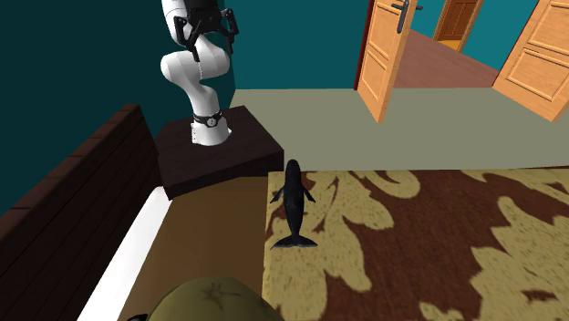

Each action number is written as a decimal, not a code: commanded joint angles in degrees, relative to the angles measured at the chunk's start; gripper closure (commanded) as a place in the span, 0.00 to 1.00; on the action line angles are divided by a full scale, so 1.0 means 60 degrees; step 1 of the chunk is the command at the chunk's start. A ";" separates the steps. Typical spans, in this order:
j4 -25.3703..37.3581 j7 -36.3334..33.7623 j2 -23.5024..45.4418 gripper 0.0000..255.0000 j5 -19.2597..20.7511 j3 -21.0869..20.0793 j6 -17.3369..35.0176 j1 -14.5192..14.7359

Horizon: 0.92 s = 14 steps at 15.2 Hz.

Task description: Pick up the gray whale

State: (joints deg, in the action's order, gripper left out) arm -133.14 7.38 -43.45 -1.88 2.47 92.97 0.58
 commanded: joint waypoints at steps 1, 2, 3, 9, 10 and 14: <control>0.0000 0.0000 0.0000 0.00 0.0000 0.0000 0.0000 0.0000; -0.0070 -0.0144 0.0253 0.00 -0.0080 -0.0056 0.0237 0.0001; -0.0129 -0.0286 0.0516 0.00 -0.0159 -0.0111 0.0474 0.0004; -0.0239 -0.1070 0.2281 0.00 -0.0625 -0.0402 0.1854 0.0040; -0.0217 -0.1191 0.2603 0.00 -0.0699 -0.0442 0.2073 0.0051; -0.0015 -0.1638 0.3949 0.00 -0.0999 -0.0588 0.2904 0.0092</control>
State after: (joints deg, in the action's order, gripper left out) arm -133.90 -1.94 -22.38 -7.47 -0.99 108.96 1.16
